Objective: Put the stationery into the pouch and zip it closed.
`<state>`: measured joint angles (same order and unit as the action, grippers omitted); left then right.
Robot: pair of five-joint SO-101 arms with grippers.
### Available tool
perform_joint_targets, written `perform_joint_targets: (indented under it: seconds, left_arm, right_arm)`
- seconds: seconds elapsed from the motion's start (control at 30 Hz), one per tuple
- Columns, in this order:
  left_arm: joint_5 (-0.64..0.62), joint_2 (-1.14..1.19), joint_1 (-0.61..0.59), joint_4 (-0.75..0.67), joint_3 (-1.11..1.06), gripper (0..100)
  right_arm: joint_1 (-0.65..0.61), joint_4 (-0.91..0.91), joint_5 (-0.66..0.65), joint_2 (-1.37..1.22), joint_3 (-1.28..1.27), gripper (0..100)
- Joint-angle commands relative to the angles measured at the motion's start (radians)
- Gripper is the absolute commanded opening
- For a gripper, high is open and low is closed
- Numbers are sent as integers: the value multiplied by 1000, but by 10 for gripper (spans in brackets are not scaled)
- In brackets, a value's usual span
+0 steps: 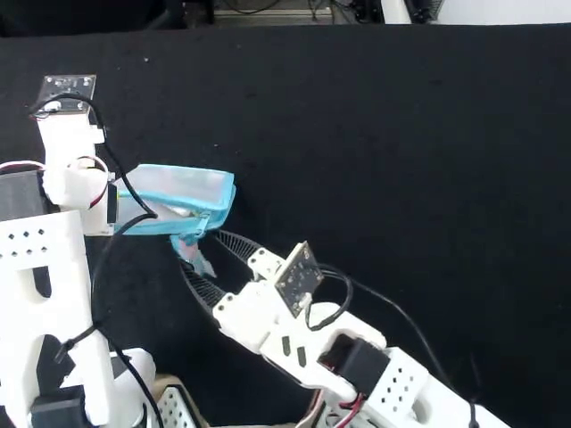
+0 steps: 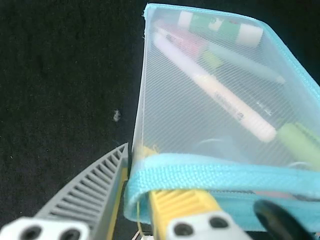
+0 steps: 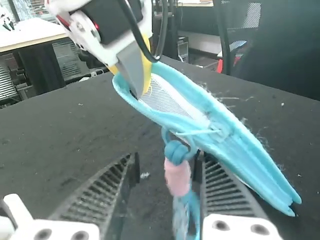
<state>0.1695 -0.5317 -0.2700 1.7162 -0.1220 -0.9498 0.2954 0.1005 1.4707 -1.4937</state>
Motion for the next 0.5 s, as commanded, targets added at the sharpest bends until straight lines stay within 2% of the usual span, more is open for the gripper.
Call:
perform_joint_targets:
  seconds: [0.0,0.2,0.47]
  left_arm:
    - [8,-15,-12,0,47,30]
    - [8,-15,-13,2,47,30]
    - [9,-15,-13,3,47,30]
  right_arm:
    - [14,-78,9,-108,110,174]
    - [17,-101,9,-334,236,174]
    - [20,-74,8,-262,249,174]
